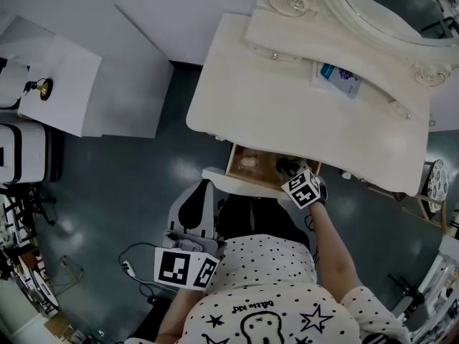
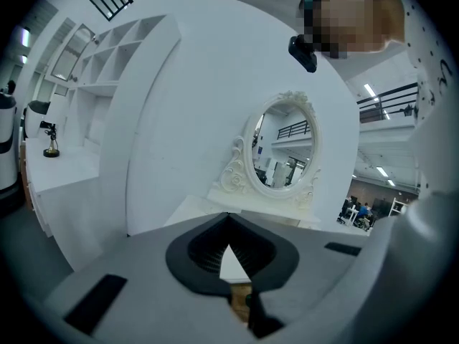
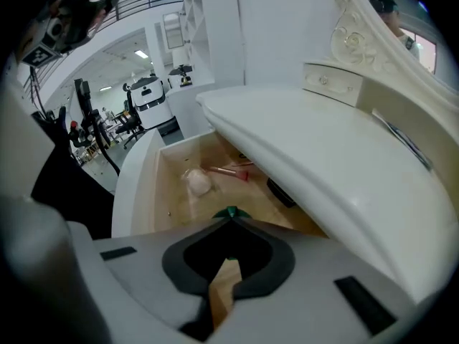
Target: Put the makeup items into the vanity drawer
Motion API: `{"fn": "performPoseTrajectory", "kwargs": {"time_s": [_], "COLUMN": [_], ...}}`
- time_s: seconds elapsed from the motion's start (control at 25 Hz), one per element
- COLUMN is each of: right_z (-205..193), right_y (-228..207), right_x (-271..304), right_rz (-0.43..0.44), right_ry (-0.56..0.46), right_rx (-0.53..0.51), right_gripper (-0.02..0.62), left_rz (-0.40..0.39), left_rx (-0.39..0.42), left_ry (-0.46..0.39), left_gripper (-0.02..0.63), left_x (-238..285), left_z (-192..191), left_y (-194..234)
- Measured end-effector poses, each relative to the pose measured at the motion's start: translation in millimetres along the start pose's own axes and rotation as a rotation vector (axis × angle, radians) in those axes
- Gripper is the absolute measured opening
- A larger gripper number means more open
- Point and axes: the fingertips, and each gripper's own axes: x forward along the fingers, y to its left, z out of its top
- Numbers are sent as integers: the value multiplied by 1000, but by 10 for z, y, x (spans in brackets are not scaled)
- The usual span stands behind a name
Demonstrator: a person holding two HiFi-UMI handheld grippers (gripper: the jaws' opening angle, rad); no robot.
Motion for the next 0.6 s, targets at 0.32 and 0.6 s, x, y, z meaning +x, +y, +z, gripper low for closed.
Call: {"fn": "performPoseTrajectory", "kwargs": {"time_s": [0.32, 0.6], "right_z": [-16, -69], "right_y": [42, 104], "right_x": [107, 131], "right_rz": [56, 86], "right_ry": [41, 62], "right_rx": [6, 14], "right_gripper": [11, 98], "left_rz": [4, 3], "left_rx": [-1, 1], "left_ry": [2, 2], "left_gripper": [-3, -3], "left_x": [24, 31], "left_z": [-8, -2], "left_y": [-23, -31]}}
